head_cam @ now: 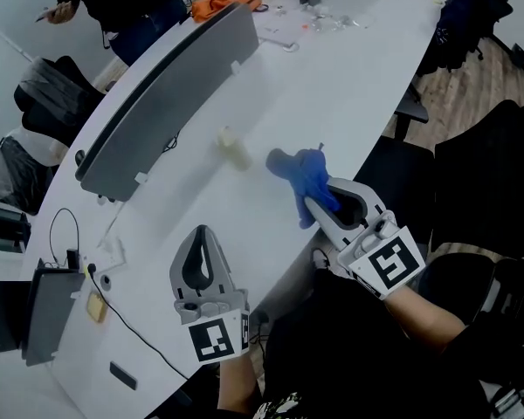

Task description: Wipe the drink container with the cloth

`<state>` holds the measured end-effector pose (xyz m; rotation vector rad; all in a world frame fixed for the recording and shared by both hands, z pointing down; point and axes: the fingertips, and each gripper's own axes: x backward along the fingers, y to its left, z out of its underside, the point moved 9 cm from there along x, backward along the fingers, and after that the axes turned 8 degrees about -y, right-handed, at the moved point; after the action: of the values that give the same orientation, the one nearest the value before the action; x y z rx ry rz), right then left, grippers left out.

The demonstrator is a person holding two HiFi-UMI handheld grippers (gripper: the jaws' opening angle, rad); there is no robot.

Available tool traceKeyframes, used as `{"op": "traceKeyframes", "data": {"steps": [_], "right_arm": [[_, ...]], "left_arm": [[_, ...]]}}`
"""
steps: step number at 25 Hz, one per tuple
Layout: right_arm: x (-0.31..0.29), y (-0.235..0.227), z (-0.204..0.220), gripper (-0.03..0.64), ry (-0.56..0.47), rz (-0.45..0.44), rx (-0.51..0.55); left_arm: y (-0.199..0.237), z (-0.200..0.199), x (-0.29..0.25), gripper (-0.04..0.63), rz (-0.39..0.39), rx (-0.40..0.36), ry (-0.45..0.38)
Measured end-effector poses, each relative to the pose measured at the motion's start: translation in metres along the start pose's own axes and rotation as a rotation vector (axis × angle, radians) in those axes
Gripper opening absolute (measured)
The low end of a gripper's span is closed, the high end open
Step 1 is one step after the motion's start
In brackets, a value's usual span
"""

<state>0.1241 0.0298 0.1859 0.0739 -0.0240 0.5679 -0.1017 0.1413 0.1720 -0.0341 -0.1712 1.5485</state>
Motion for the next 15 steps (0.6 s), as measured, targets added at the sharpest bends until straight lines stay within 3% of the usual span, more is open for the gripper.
{"op": "traceKeyframes", "data": {"steps": [15], "right_arm": [[-0.030, -0.060, 0.024, 0.064, 0.031, -0.063, -0.021]], "left_arm": [[-0.020, 0.019, -0.041, 0.003, -0.104, 0.017, 0.043]]}}
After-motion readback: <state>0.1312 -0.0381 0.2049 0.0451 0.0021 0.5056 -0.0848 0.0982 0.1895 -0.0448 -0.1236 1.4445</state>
